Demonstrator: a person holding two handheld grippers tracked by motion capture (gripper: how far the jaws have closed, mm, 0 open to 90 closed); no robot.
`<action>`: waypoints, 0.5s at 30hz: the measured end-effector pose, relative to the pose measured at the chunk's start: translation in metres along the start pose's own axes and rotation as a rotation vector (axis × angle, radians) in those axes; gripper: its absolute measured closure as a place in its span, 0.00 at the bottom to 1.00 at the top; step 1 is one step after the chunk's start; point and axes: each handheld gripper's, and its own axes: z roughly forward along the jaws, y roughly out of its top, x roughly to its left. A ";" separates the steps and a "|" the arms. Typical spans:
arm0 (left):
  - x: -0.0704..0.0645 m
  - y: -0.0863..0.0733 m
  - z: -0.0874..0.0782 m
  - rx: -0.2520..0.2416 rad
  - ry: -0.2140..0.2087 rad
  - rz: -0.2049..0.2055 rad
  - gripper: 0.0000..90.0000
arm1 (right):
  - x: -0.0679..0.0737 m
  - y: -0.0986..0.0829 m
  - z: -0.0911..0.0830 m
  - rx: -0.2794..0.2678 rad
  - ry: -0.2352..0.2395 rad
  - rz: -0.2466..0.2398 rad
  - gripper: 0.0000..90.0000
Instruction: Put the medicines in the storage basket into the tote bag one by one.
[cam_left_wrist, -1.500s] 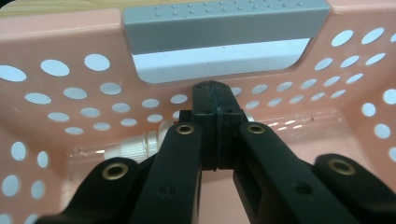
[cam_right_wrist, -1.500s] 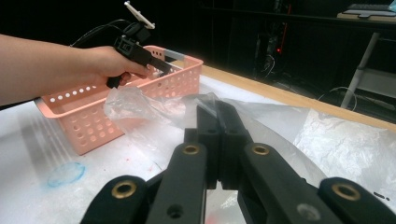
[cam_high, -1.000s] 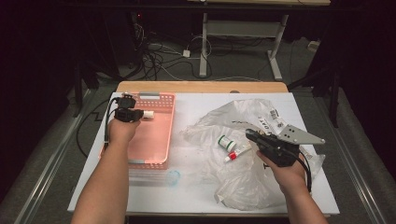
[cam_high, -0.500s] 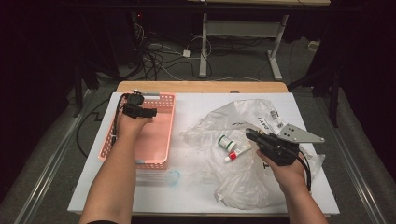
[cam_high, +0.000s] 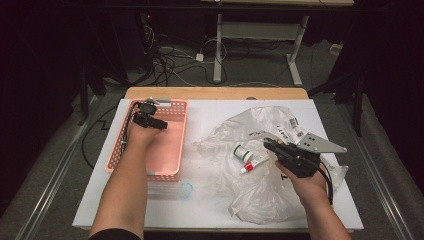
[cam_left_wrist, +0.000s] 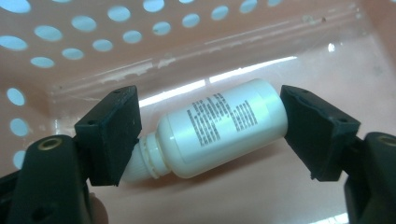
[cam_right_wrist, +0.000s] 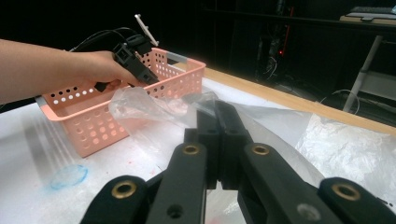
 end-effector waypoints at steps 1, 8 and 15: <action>0.000 0.000 0.000 0.004 -0.001 -0.001 0.25 | 0.000 0.000 0.000 -0.001 0.004 -0.001 1.00; -0.004 -0.001 0.002 0.040 0.010 0.029 0.27 | 0.000 0.002 -0.002 -0.007 0.003 -0.004 1.00; -0.005 -0.005 -0.003 0.074 -0.018 0.047 0.28 | 0.001 0.003 -0.003 -0.010 0.000 -0.009 1.00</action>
